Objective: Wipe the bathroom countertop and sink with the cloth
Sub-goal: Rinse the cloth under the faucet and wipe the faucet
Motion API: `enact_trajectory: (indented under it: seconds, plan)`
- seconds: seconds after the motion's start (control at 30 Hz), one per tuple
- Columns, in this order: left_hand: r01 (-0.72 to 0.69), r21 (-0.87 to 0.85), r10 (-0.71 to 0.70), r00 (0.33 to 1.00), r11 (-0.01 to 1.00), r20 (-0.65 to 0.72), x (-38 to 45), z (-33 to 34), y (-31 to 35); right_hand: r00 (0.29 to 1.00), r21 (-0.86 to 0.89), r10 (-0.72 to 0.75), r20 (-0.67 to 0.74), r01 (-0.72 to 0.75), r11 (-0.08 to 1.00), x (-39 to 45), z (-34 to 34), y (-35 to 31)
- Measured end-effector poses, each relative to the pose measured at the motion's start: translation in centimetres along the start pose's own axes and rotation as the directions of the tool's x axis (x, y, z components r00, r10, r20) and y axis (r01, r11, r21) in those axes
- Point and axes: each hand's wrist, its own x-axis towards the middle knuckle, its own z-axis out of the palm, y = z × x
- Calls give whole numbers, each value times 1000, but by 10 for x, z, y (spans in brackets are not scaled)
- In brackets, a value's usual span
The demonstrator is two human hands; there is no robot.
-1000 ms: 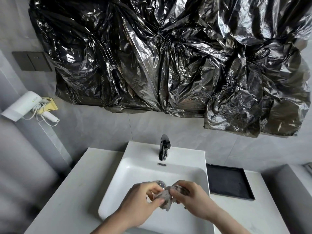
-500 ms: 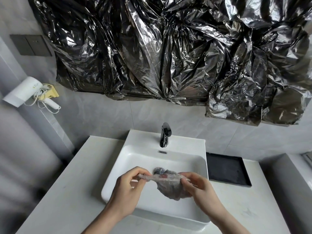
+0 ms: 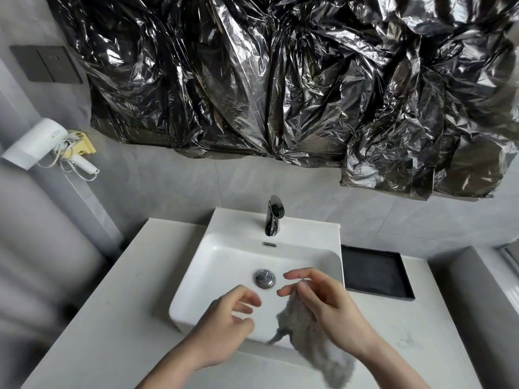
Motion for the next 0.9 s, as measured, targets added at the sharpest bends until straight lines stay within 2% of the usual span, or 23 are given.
enact_trajectory:
  seconds: [0.1,0.17,0.3,0.47,0.57,0.67,0.77,0.9]
  plan:
    - [-30,-189,49,994,982,95,4,14,23,997,95,-35,64,29,995,-4,7,-6]
    - [-68,-203,96,986,977,134,9,19,32,994,37,-77,81,74,997,-6,5,-9]
    - [-221,-145,227,974,964,26,13,20,42,993,-121,-108,49,113,986,-12,-9,-20]
    - [-254,-105,250,967,961,-46,7,12,38,1000,-316,4,15,0,949,-27,-24,-8]
    - [-258,-28,259,965,966,47,-1,11,29,1000,-432,1,-9,-5,902,-37,-17,1]
    - [-232,92,213,959,968,186,-13,9,18,993,-514,121,-20,-114,851,-46,-5,8]
    - [-219,197,180,964,956,195,-21,5,3,966,-563,259,-27,-229,794,-56,3,17]
    - [-182,111,160,971,977,178,-34,-5,-14,956,-594,276,-98,-278,755,-75,14,19]
